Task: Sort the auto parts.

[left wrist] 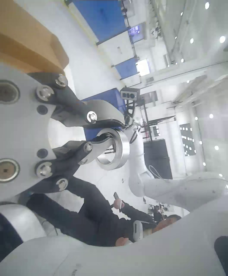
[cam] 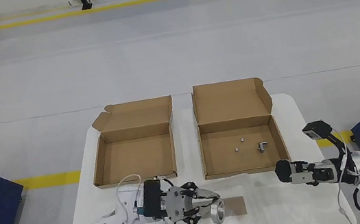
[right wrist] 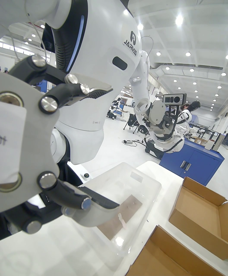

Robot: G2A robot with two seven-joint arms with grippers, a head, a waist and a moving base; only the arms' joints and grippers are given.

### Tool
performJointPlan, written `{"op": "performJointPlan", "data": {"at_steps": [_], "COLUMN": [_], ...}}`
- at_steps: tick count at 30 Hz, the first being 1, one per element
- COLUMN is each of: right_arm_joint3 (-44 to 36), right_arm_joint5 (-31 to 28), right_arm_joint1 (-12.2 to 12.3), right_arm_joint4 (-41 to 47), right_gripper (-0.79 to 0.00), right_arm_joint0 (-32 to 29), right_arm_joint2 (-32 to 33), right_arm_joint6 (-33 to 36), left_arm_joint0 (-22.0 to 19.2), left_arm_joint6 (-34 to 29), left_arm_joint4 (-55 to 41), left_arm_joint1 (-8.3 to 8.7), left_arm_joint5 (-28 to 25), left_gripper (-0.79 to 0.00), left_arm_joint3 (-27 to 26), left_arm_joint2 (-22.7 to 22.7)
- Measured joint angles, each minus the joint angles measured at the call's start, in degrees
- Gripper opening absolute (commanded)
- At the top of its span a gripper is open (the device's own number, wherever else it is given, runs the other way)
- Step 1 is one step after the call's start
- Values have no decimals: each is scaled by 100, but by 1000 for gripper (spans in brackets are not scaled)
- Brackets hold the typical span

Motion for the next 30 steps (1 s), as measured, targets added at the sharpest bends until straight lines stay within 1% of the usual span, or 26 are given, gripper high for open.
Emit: {"op": "performJointPlan", "data": {"at_steps": [3, 5, 11, 13, 17, 23, 30], "right_arm_joint3": [0, 0, 0, 0, 0, 0, 0], "right_arm_joint5": [0, 0, 0, 0, 0, 0, 0], "right_arm_joint1": [0, 0, 0, 0, 0, 0, 0], "right_arm_joint4": [0, 0, 0, 0, 0, 0, 0], "right_gripper": [0, 0, 0, 0, 0, 0, 0], "right_arm_joint0": [0, 0, 0, 0, 0, 0, 0], "right_arm_joint2": [0, 0, 0, 0, 0, 0, 0], "right_arm_joint6": [0, 0, 0, 0, 0, 0, 0], "left_arm_joint0": [-237, -311, -295, -248, -218, -366, -384], "left_arm_joint6": [446, 598, 593, 700, 1097, 1418, 1464], "left_arm_joint4": [-127, -193, -200, -358, -795, -1306, -1335], "left_arm_joint1": [56, 76, 71, 50, 13, 17, 26], "left_arm_joint5": [446, 598, 595, 703, 1100, 1419, 1466], "left_gripper": [-785, -785, -785, -785, -785, -785, -785], "left_arm_joint3": [32, 31, 21, -115, -336, -568, -548], "left_arm_joint2": [377, 546, 519, 490, 415, 534, 542]}}
